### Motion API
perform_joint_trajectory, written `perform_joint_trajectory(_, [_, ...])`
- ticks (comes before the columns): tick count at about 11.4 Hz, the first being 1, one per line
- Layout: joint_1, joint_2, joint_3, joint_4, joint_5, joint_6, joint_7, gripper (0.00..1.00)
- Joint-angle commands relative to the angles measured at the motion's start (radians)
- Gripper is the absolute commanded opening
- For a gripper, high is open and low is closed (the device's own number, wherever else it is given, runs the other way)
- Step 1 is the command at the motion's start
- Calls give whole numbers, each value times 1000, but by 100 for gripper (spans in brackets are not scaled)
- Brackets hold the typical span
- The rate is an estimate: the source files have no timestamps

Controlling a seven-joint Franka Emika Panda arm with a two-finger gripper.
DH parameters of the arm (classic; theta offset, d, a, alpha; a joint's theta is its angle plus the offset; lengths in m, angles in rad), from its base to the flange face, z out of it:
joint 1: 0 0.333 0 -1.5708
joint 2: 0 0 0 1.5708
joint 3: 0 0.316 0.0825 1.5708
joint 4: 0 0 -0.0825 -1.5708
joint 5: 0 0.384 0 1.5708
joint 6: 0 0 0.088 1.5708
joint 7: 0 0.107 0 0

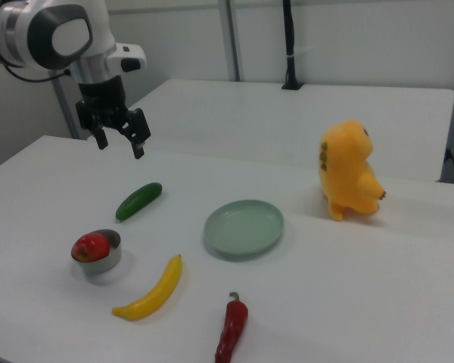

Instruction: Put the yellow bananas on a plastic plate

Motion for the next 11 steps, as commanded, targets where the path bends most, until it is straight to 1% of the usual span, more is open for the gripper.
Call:
perform_joint_trajectory(1, [-4, -4, 9, -80, -1, 17, -26, 100])
perform_joint_trajectory(4, [-8, 4, 9, -158, -45, 19, -35, 100])
perform_joint_trajectory(5, [-7, 7, 9, -182, -73, 19, -37, 100])
perform_joint_trajectory(8, [-8, 18, 9, -268, -87, 24, -47, 100])
perform_joint_trajectory(9, [-10, 29, 9, -308, -105, 56, -47, 100])
perform_joint_trajectory(10, [-19, 35, 9, -365, -138, 114, -47, 100])
perform_joint_trajectory(11, [-30, 41, 9, -396, -146, 166, -47, 100])
